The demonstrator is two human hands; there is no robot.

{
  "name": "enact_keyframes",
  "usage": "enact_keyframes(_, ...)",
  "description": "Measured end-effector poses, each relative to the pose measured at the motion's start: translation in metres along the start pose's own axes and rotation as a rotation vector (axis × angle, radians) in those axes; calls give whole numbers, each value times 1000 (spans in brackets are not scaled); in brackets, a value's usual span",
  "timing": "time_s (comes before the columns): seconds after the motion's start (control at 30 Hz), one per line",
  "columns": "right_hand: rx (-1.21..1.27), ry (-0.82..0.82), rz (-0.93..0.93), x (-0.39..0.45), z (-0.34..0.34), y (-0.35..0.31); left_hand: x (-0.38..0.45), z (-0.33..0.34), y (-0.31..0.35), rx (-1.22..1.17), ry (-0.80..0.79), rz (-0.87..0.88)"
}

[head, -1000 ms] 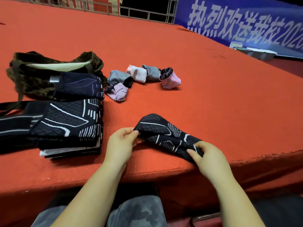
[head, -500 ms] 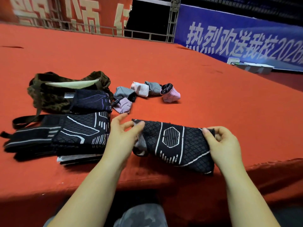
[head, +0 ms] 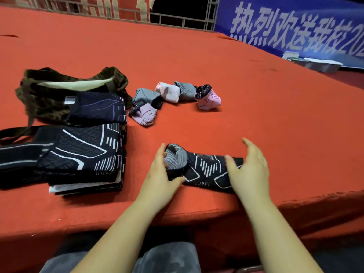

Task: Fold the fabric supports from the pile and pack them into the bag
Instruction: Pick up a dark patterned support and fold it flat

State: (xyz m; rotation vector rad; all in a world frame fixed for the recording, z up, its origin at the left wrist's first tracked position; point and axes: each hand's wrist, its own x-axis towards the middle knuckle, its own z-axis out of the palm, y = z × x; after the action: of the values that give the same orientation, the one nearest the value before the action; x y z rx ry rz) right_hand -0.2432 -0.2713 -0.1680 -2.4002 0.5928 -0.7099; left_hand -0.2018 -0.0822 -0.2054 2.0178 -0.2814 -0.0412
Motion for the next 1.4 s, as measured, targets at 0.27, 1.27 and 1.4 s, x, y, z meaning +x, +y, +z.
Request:
enact_keyframes(0.27,54,-358,-229,-48,39,-9,5,6,-7,307,207,235)
enact_keyframes(1.27,-222,-648,-292,2,57,-27,74,-2,10,286,184,-285)
enact_keyframes(1.4,-187,-648,-269,-1,60,-23,79,-5,0,-206,234,-374)
